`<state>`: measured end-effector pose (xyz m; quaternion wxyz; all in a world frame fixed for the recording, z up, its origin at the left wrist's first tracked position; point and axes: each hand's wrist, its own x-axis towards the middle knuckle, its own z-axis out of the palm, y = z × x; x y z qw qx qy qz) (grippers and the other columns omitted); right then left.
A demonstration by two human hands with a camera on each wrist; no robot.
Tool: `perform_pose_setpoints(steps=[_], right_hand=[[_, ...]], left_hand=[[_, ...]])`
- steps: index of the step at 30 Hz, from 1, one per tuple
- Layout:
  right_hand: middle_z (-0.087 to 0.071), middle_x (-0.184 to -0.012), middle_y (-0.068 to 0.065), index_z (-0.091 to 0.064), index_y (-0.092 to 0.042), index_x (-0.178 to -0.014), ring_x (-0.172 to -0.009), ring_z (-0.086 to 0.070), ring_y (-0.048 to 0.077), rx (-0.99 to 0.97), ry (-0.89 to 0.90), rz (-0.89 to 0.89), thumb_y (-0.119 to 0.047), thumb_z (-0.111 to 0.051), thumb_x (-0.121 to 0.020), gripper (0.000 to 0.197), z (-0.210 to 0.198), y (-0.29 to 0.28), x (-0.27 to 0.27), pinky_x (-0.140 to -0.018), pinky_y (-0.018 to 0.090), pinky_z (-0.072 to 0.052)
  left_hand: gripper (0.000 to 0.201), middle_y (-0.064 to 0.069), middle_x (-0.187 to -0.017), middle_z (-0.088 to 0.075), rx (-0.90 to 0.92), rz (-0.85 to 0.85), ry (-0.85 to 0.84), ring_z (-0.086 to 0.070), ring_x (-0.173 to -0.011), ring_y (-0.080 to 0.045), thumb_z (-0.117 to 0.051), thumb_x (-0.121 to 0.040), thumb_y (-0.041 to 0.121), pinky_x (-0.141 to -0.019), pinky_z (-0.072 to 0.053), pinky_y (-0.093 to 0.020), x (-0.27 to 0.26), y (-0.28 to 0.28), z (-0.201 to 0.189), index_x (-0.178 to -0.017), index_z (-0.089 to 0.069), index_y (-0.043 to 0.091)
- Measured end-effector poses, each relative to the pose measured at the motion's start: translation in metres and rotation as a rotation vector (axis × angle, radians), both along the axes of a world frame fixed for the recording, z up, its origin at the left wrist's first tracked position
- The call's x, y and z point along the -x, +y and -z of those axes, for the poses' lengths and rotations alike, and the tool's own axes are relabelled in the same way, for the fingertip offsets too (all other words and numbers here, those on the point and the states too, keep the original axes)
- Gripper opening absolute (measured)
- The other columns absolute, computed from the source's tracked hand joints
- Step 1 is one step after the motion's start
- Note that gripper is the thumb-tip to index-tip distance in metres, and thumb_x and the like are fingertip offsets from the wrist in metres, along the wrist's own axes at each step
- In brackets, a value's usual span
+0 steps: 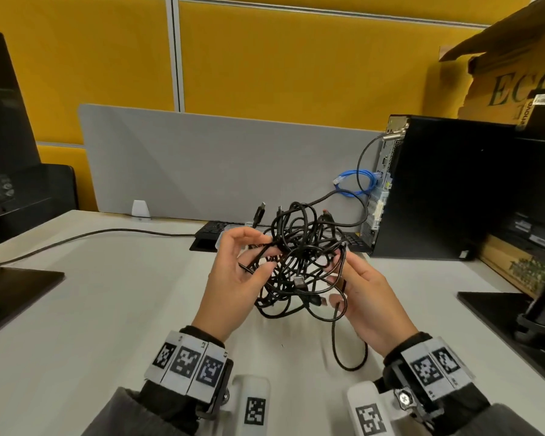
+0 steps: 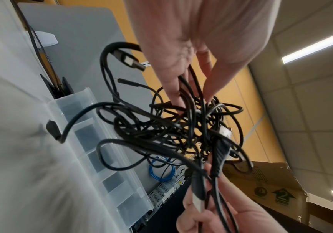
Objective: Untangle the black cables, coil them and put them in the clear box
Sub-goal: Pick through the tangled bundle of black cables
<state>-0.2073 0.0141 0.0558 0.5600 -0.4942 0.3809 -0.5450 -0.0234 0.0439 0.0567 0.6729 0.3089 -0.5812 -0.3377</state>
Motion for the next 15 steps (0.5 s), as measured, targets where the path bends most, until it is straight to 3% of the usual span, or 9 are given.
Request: perform_pose_setpoints(steps=[4,8,11,13,15], right_hand=[[-0.059,-0.074,-0.009,-0.07,-0.025,-0.104,-0.066,-0.046,0.005,0.052,0.088,0.022,-0.023,-0.052,-0.094,0.021,-0.0011,0.0002,-0.0015,-0.058,0.021,-0.035],[-0.062,-0.066,-0.015,-0.071,-0.025,-0.098,-0.061,-0.047,0.002,0.268,0.211,0.145,-0.014,-0.055,-0.091,0.021,0.0,0.0015,-0.005,-0.061,0.015,-0.04],[-0.067,-0.071,-0.011,-0.069,-0.032,-0.094,-0.062,-0.051,0.002,0.49,0.345,0.193,-0.009,-0.06,-0.087,0.025,-0.0024,0.0035,-0.0077,-0.063,0.01,-0.041],[-0.066,-0.075,-0.004,-0.066,-0.039,-0.094,-0.063,-0.047,0.01,0.571,0.471,0.188,-0.013,-0.065,-0.085,0.027,-0.0049,0.0022,-0.0076,-0.063,0.013,-0.04],[-0.064,-0.073,-0.006,-0.065,-0.04,-0.094,-0.062,-0.048,0.014,0.566,0.556,0.17,-0.02,-0.067,-0.083,0.023,-0.0072,-0.0006,-0.0073,-0.064,0.019,-0.044]], left_hand=[[0.047,0.0,-0.11,-0.055,0.005,-0.088,-0.031,-0.066,-0.095,-0.007,-0.056,-0.081,-0.017,-0.078,-0.057,-0.027,-0.0007,0.0005,-0.0009,-0.102,-0.047,0.024],[0.047,0.0,-0.107,-0.056,-0.002,-0.117,-0.099,-0.065,-0.091,-0.006,-0.055,-0.082,-0.015,-0.083,-0.056,-0.033,-0.0006,0.0032,-0.0017,-0.105,-0.046,0.025],[0.05,-0.002,-0.104,-0.056,-0.008,-0.129,-0.157,-0.064,-0.087,-0.005,-0.057,-0.08,-0.016,-0.081,-0.052,-0.021,-0.0002,0.0032,-0.0009,-0.106,-0.046,0.026],[0.052,-0.004,-0.101,-0.055,-0.018,-0.119,-0.156,-0.063,-0.084,-0.006,-0.062,-0.078,-0.015,-0.078,-0.05,-0.015,0.0001,0.0027,-0.0006,-0.105,-0.047,0.026],[0.051,-0.004,-0.098,-0.055,-0.025,-0.106,-0.147,-0.063,-0.083,-0.007,-0.065,-0.077,-0.013,-0.078,-0.05,-0.016,-0.0001,0.0024,-0.0006,-0.105,-0.048,0.026]])
